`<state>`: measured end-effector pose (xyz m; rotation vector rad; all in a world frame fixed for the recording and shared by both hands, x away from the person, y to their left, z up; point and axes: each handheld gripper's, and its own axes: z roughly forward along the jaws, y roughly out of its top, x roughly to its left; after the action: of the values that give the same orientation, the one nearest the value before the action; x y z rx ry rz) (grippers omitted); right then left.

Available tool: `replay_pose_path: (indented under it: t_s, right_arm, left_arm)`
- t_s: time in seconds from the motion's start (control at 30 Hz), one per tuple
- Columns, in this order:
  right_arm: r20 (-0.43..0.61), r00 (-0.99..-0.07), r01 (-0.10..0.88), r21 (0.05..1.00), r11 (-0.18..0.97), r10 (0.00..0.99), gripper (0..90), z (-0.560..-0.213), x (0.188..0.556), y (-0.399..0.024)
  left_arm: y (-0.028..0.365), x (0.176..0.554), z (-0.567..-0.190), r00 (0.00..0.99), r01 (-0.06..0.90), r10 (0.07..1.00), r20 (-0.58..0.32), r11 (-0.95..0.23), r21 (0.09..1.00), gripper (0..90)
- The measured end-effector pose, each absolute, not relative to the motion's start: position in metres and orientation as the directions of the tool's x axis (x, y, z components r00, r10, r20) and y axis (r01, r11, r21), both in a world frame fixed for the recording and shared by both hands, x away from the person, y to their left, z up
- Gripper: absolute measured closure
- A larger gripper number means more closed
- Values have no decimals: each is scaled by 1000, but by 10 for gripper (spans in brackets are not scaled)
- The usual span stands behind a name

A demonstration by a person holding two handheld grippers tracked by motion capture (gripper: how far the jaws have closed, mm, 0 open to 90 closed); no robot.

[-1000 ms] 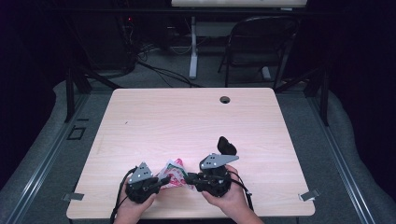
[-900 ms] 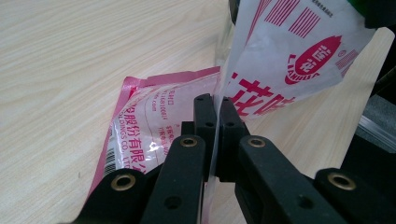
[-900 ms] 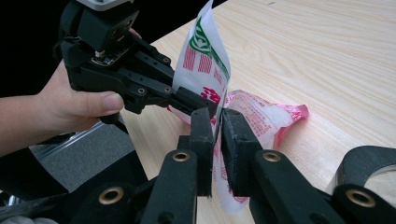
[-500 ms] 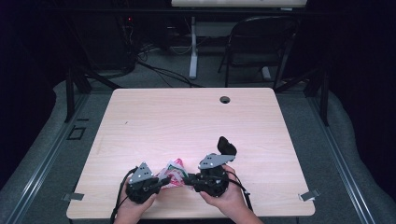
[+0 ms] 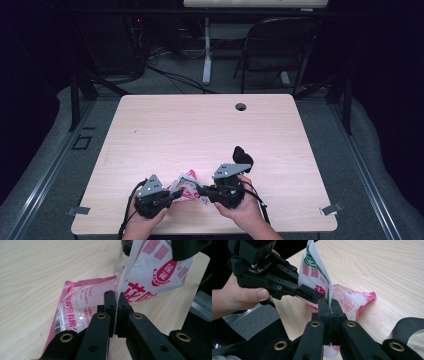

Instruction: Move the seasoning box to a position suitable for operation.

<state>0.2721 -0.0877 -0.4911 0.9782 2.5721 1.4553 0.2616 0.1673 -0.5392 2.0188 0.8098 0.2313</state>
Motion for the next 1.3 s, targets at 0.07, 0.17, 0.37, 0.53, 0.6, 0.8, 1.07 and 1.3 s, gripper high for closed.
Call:
replay_pose_path:
  t_s: [0.07,0.17,0.37,0.53,0.6,0.8,1.07,1.3]
  right_arm:
    - [270,-802,505,782,366,532,900,-491,272,-88]
    - [270,-801,506,783,362,534,900,-490,272,-87]
    - [265,-805,502,780,372,531,900,-488,274,-88]
    - [251,-809,492,783,380,531,900,-484,274,-87]
    - [247,-811,489,784,383,530,900,-483,275,-86]
    - [238,-817,476,792,382,524,900,-478,277,-84]
    - [228,-825,458,805,376,517,900,-471,278,-81]
    - [236,-826,461,806,372,512,900,-470,281,-80]
  left_arm:
    - [167,261,-539,765,450,628,-143,-363,816,900]
    - [167,260,-539,766,449,626,-145,-361,817,899]
    - [168,259,-539,777,430,618,-121,-381,819,865]
    - [167,257,-539,780,410,620,-91,-394,823,764]
    - [168,257,-540,777,405,624,-85,-391,827,713]
    - [170,258,-544,769,409,635,-80,-391,825,564]
    - [174,264,-555,747,418,662,-56,-402,815,451]
    - [174,269,-559,748,429,660,-65,-406,807,419]
